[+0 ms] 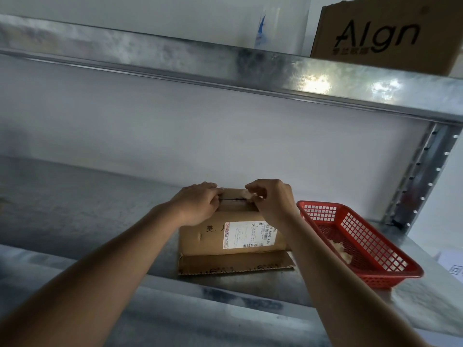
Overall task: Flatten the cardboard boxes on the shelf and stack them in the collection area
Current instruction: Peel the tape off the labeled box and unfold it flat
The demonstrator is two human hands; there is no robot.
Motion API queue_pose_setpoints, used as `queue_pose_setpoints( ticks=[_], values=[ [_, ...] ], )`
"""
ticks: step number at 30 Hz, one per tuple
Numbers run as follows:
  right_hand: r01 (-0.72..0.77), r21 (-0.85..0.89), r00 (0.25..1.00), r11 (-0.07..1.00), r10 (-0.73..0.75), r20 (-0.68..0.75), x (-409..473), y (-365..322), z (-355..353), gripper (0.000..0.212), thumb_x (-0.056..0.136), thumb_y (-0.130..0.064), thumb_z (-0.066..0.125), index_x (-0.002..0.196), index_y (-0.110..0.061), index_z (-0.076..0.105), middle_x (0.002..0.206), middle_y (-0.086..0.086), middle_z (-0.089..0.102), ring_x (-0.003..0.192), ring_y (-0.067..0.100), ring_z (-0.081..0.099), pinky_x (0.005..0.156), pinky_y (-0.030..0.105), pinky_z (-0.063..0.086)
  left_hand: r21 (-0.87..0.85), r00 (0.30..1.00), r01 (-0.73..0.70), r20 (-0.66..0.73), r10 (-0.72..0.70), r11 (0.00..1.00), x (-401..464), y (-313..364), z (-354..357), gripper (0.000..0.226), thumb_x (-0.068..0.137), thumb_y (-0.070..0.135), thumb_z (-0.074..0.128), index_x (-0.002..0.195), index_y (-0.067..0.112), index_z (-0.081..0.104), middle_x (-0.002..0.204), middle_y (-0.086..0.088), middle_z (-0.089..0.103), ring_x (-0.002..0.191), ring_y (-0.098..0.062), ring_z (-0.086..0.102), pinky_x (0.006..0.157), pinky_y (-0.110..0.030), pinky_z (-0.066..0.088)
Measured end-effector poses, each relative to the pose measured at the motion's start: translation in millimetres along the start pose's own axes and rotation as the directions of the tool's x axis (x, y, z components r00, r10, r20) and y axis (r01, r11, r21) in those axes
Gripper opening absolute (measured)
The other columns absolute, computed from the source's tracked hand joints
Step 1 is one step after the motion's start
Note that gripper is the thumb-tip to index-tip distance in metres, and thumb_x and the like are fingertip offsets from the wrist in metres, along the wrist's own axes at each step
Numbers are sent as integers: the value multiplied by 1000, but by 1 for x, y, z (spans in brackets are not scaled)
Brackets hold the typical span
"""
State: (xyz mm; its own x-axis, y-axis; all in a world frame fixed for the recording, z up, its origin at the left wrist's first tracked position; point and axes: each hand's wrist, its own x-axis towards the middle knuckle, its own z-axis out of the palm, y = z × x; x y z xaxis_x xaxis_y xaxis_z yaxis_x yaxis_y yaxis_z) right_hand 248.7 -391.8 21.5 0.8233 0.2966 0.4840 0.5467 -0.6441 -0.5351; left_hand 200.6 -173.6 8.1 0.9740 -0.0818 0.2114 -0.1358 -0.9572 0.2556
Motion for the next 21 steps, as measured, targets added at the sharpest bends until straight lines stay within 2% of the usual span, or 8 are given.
queue_pose_setpoints(
  ticks=[4, 6, 9, 11, 13, 16, 19, 21],
  values=[
    [-116, 98, 993, 988, 118, -21, 2, 0, -3, 35, 86, -16, 79, 119, -24, 76, 105, -4, 73, 86, 10, 68, 59, 23, 56, 81, 992, 73, 100, -81, 994, 3, 20, -12, 43, 107, 18, 36, 146, 27, 52, 125, -6, 55, 119, -33, 52, 107, -51, 42],
    [-167, 136, 986, 977, 168, 3, 3, 0, -3, 33, 84, -14, 81, 116, -22, 77, 104, -6, 73, 93, 10, 68, 68, 18, 55, 122, 991, 112, 63, -120, 986, 6, 39, -12, 34, 100, 7, 46, 126, 22, 62, 105, -2, 58, 102, -27, 59, 98, -48, 49],
    [-177, 138, 984, 975, 175, 28, 0, -3, 0, 26, 88, -20, 78, 112, -28, 78, 100, -12, 73, 96, 10, 68, 84, 37, 62, -14, 986, 163, -20, -163, 987, 9, 62, -1, 18, 98, 11, 50, 105, 17, 66, 89, -3, 66, 81, -21, 64, 70, -39, 55],
    [-158, 138, 987, 978, 161, -11, -2, -1, 3, 26, 91, -18, 74, 113, -30, 78, 102, -12, 75, 95, 8, 68, 84, 37, 62, -1, 985, 135, -108, -134, 991, 7, 67, 10, 22, 102, 19, 48, 112, 17, 67, 93, -3, 67, 84, -23, 66, 76, -43, 58],
    [-150, 166, 983, 975, 166, -82, -1, 4, 4, 29, 92, -11, 69, 114, -29, 79, 108, -10, 76, 92, 4, 66, 76, 22, 59, 115, 976, 82, -211, -56, 990, 6, 62, 19, 31, 106, 28, 45, 130, 24, 64, 107, 0, 65, 95, -21, 62, 83, -40, 56],
    [-166, 259, 957, 951, 219, -190, 1, 11, -1, 27, 91, -5, 73, 111, -22, 80, 108, -9, 77, 85, -6, 63, 63, 2, 48, 90, 973, 19, -231, 2, 996, 4, 47, 21, 40, 109, 40, 35, 141, 32, 58, 129, 3, 63, 106, -18, 61, 88, -38, 56],
    [-201, 306, 889, 930, 305, -342, 2, 20, -18, 26, 87, -5, 75, 106, -22, 80, 94, -10, 77, 85, 0, 67, 78, 18, 58, 68, 987, 15, -160, -4, 998, 5, 33, 14, 45, 110, 43, 31, 147, 32, 53, 147, 5, 53, 115, -17, 60, 91, -39, 56],
    [-214, 266, 860, 940, 310, -405, 2, 28, -29, 29, 83, -5, 76, 106, -22, 78, 80, -14, 73, 81, 5, 69, 78, 25, 58, 79, 991, 13, -135, -2, 997, 4, 30, 13, 46, 110, 42, 30, 151, 32, 50, 151, 6, 49, 112, -17, 60, 89, -36, 56]
  ],
)
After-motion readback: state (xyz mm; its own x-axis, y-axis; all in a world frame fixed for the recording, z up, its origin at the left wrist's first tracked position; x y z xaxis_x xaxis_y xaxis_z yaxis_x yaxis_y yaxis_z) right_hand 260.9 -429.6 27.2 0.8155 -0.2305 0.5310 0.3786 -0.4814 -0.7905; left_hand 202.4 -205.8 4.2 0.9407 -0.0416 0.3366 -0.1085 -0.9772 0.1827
